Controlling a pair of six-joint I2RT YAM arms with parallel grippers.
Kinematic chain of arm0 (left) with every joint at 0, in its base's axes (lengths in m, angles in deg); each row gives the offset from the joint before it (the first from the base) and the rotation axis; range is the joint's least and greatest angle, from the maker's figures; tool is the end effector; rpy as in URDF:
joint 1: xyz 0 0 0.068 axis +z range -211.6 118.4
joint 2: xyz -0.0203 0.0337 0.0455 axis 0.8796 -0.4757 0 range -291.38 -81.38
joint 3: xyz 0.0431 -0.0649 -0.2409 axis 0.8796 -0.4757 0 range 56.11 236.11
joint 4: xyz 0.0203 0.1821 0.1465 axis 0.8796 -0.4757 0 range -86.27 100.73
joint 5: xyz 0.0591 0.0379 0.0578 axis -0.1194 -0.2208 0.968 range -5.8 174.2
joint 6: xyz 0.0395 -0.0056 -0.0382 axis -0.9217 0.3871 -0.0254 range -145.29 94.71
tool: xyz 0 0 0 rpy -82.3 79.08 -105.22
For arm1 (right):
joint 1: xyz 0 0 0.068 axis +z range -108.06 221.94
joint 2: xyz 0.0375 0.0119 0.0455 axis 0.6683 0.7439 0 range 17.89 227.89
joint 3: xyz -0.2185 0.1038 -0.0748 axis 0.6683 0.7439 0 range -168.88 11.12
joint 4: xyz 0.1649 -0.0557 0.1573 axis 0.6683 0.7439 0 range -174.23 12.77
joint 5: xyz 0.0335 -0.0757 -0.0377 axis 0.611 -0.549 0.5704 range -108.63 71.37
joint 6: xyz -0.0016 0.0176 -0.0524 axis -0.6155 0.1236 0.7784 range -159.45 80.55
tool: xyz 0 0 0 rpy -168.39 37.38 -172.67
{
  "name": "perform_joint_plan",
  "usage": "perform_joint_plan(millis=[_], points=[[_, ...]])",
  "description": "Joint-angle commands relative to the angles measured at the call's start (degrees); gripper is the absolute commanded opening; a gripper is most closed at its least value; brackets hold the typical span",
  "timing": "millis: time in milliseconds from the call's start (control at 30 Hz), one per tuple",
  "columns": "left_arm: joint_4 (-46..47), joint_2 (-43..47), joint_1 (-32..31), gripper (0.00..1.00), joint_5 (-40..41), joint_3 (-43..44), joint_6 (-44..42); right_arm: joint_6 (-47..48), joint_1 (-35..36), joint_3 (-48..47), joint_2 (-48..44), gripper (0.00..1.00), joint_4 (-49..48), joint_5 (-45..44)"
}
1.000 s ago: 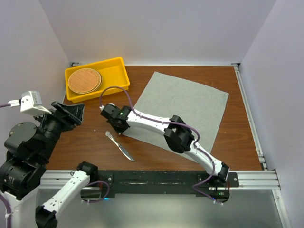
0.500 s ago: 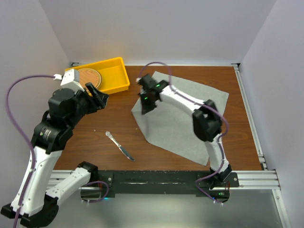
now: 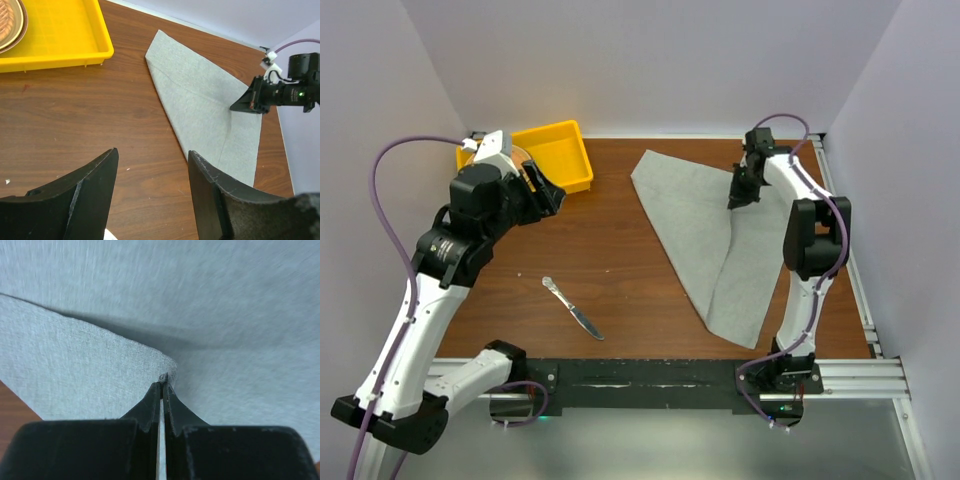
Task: Fold the napkin, place the utensils inside, and roll it up
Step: Fold the napkin
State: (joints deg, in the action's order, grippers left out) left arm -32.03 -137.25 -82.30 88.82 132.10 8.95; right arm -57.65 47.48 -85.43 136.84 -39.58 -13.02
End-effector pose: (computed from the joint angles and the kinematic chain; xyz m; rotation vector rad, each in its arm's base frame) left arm 0.1587 -0.0568 0.4030 -0.2898 1.9843 -0.5444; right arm 0.4018 0.0427 0.1972 0.2769 2.7454 0.2472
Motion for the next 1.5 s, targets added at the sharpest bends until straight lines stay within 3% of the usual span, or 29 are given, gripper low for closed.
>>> perform_joint_plan(millis=[0, 400, 833, 1467], points=[[2.9, -0.4, -0.1, 0.63, -1.3, 2.2, -1.3, 4.1, -3.9, -7.4, 1.3, 0.0, 2.1, -4.5], [3.9, 2.6, -0.1, 0.7, -2.0, 1.2, -4.4, 6.1, -11.7, -16.1, 5.1, 0.0, 4.4, -7.3], [2.6, 3.2, -0.1, 0.7, -0.3, 1.1, -6.3, -1.3, -16.5, -11.4, 3.7, 0.0, -1.5, -7.5], [4.4, 1.4, -0.1, 0.71, -0.8, 0.8, -4.8, -3.5, -19.8, -11.6, 4.4, 0.0, -5.9, -10.1]])
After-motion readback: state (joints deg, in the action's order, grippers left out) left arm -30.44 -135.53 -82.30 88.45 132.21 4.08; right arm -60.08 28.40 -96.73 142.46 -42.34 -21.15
